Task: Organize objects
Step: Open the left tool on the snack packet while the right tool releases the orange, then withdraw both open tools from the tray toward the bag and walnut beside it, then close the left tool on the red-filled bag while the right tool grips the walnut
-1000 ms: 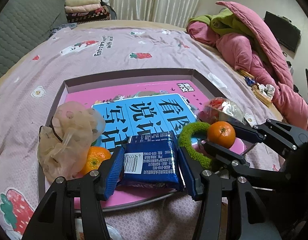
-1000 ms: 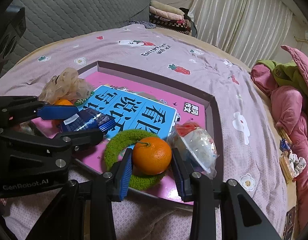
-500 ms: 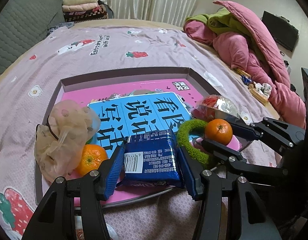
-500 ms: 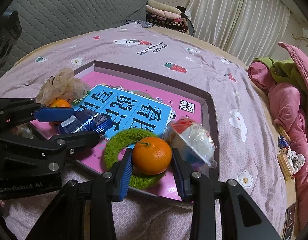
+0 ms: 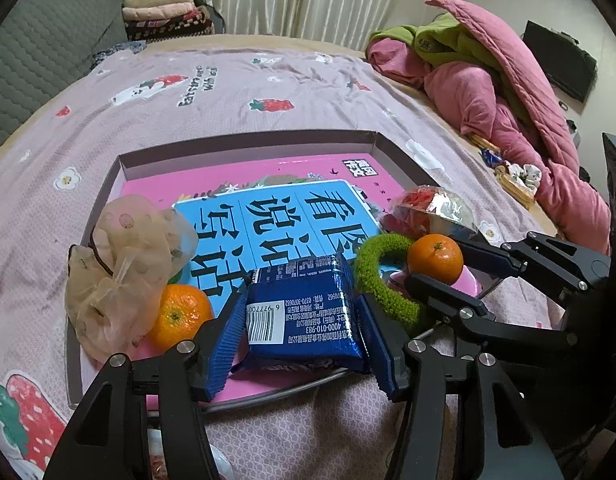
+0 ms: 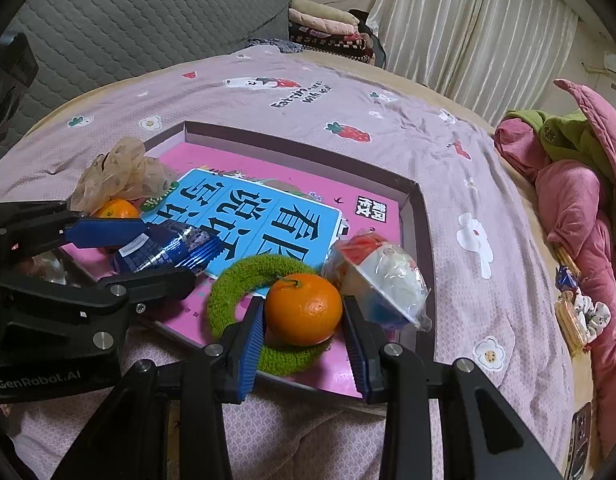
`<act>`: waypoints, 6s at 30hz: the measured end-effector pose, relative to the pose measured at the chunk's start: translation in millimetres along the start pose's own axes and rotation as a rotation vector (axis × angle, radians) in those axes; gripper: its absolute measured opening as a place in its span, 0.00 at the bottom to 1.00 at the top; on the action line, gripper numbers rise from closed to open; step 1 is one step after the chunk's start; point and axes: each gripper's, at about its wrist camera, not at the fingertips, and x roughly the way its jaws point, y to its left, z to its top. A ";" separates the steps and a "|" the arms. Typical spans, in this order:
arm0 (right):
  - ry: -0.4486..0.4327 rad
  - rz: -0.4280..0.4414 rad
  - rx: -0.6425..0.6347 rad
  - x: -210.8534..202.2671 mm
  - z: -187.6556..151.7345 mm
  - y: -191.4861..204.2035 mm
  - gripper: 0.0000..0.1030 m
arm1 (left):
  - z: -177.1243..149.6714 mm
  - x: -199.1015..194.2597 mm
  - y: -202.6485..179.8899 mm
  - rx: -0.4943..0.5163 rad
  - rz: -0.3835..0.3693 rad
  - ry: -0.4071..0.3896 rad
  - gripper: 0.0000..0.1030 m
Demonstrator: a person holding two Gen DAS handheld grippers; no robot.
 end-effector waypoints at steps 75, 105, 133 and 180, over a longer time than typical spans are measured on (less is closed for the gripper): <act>-0.180 0.037 0.018 -50.2 11.1 4.8 0.67 | 3.3 -79.8 15.5 -0.037 0.008 -0.172 0.74; -0.264 0.154 0.072 -84.4 6.0 11.0 0.74 | -24.7 -120.0 52.9 -0.041 0.061 -0.181 0.74; -0.170 0.194 0.020 -80.4 -28.2 25.4 0.74 | -62.7 -114.6 61.4 -0.008 0.065 -0.105 0.74; 0.030 0.217 -0.006 -33.1 -55.7 43.5 0.74 | -78.3 -73.9 63.9 -0.005 0.068 0.002 0.74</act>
